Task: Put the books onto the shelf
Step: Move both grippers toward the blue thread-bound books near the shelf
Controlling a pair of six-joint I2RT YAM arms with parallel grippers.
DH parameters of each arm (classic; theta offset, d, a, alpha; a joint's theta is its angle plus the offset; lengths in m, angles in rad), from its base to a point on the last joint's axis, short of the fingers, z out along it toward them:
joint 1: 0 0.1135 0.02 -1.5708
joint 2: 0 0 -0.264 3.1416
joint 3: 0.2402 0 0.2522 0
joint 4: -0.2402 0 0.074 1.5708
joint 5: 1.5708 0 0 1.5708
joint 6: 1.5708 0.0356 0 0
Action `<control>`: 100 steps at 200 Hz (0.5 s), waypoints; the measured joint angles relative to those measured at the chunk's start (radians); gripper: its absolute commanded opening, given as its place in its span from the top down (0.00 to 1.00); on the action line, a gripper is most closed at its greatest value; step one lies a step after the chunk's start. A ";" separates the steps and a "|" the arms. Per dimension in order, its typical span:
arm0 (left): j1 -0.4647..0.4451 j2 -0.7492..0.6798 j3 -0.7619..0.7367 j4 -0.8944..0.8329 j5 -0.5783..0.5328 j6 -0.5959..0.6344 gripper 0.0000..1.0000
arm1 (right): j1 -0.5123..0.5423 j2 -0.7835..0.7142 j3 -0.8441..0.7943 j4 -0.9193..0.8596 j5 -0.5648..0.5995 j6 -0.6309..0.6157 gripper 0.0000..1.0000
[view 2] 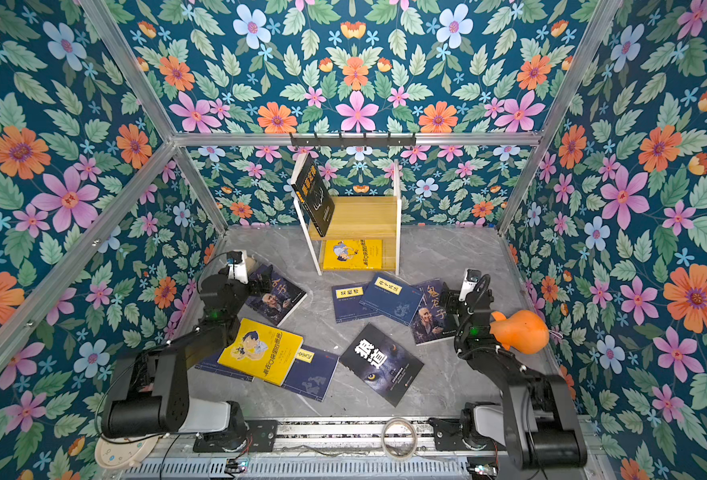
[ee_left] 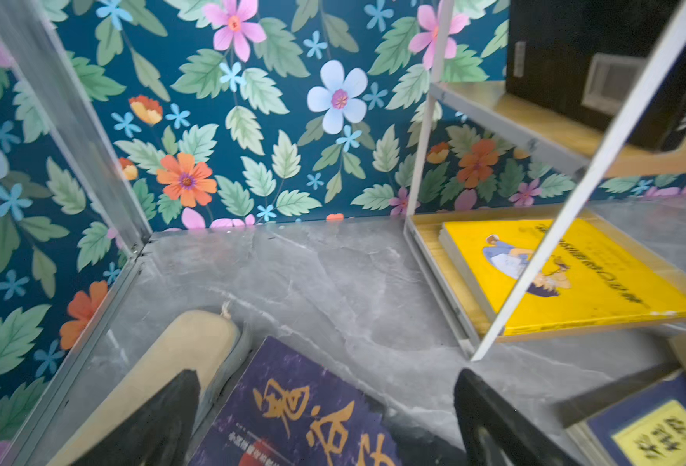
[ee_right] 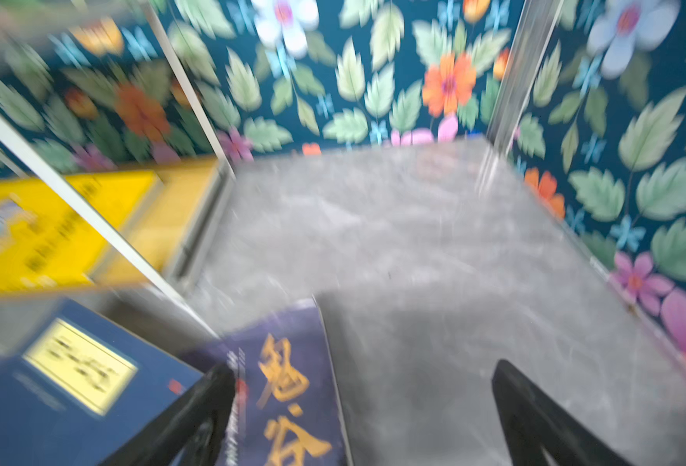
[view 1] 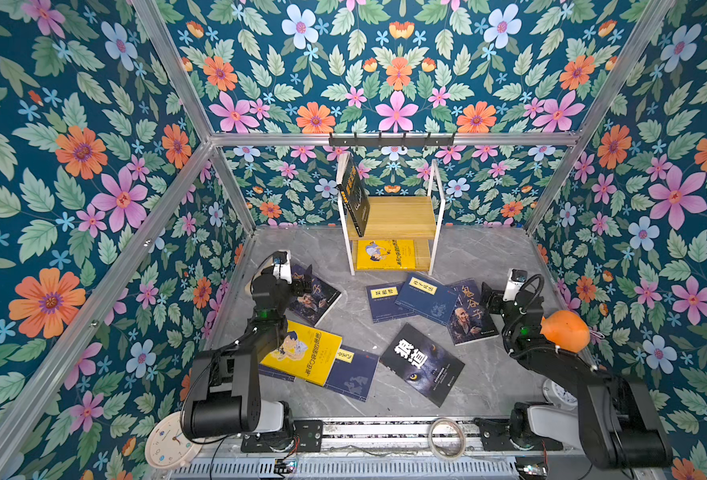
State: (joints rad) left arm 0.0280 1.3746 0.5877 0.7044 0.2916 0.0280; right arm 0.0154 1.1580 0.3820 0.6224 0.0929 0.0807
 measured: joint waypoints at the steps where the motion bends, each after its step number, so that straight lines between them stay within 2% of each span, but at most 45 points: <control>1: -0.001 -0.002 0.005 -0.007 0.003 0.000 0.00 | 0.000 -0.007 0.002 -0.005 0.000 0.002 0.01; 19: -0.046 -0.035 0.127 -0.181 0.074 -0.002 0.00 | -0.001 -0.145 0.032 -0.146 0.008 0.061 0.01; 50: -0.213 -0.006 0.325 -0.400 0.128 -0.042 0.00 | 0.000 -0.276 0.095 -0.405 -0.042 0.204 0.01; 77: -0.322 0.072 0.393 -0.493 0.126 -0.206 0.01 | 0.000 -0.280 0.130 -0.552 -0.150 0.345 0.04; 100: -0.402 0.133 0.386 -0.500 0.143 -0.356 0.01 | 0.005 -0.259 0.148 -0.652 -0.241 0.461 0.07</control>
State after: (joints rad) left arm -0.3737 1.5074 0.9737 0.2043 0.4347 -0.3283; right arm 0.0204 0.8986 0.5304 -0.0299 -0.1478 0.5415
